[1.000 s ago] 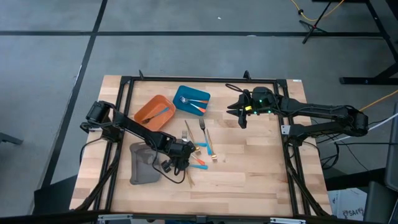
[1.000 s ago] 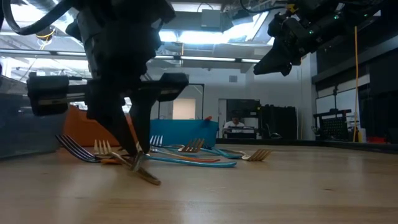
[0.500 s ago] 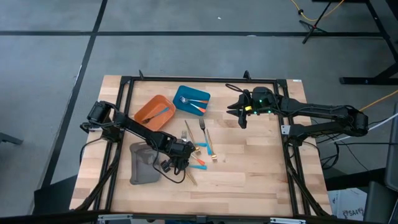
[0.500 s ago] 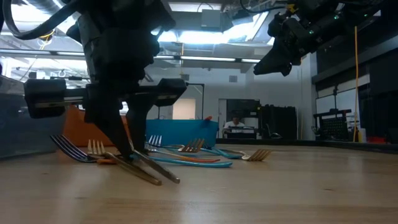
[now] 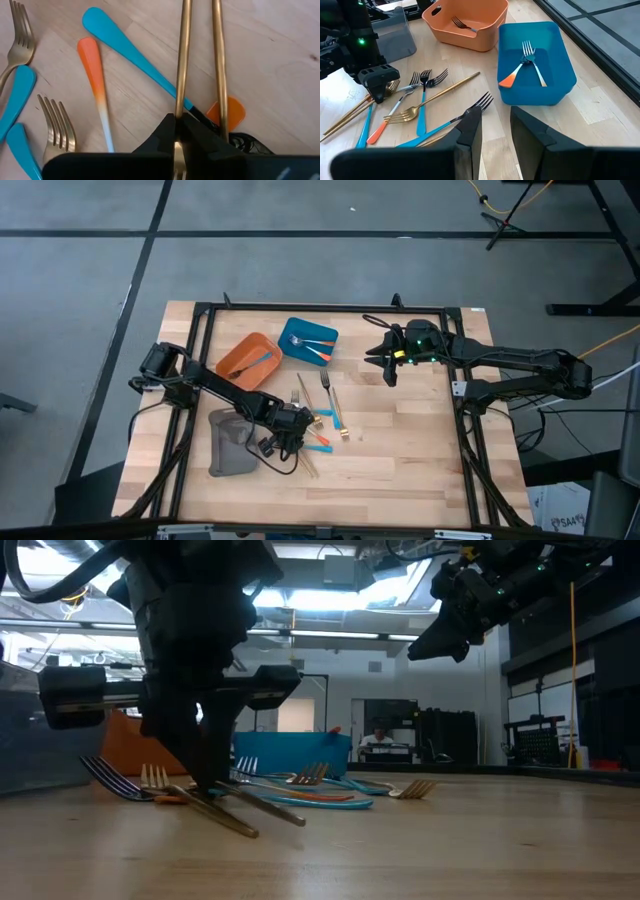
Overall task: Sort silverware by color (type)
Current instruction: Put the gold fork into the black bin
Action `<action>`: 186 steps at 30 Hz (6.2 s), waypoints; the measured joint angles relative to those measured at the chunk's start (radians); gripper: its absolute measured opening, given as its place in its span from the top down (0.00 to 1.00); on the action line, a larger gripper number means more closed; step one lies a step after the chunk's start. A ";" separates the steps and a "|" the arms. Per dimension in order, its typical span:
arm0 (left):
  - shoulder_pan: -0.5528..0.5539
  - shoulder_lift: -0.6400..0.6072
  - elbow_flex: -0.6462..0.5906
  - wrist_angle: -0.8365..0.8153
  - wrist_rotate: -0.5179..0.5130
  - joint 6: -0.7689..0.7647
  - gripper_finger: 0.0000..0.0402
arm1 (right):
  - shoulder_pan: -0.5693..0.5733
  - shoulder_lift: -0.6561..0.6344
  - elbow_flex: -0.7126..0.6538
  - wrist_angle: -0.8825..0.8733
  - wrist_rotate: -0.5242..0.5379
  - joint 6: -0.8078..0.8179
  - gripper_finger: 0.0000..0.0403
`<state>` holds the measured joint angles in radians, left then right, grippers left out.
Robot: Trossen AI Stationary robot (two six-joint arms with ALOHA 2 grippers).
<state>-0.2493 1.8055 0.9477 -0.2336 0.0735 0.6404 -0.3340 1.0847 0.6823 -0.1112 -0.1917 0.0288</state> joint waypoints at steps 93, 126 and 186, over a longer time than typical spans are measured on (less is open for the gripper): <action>-0.223 -0.826 -0.420 -0.324 -0.059 -0.686 0.93 | 0.000 0.000 0.000 -0.003 0.000 0.004 0.77; -0.222 -0.825 -0.421 -0.410 -0.148 -0.926 0.93 | 0.000 0.000 0.000 -0.003 0.000 0.003 0.77; -0.222 -0.826 -0.238 -0.148 -0.663 -0.926 0.93 | 0.271 0.032 0.101 0.097 -0.129 -0.332 0.77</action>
<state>-0.4717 0.9798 0.7097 -0.3813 -0.5897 -0.2851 -0.0634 1.1163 0.7830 -0.0145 -0.3206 -0.3033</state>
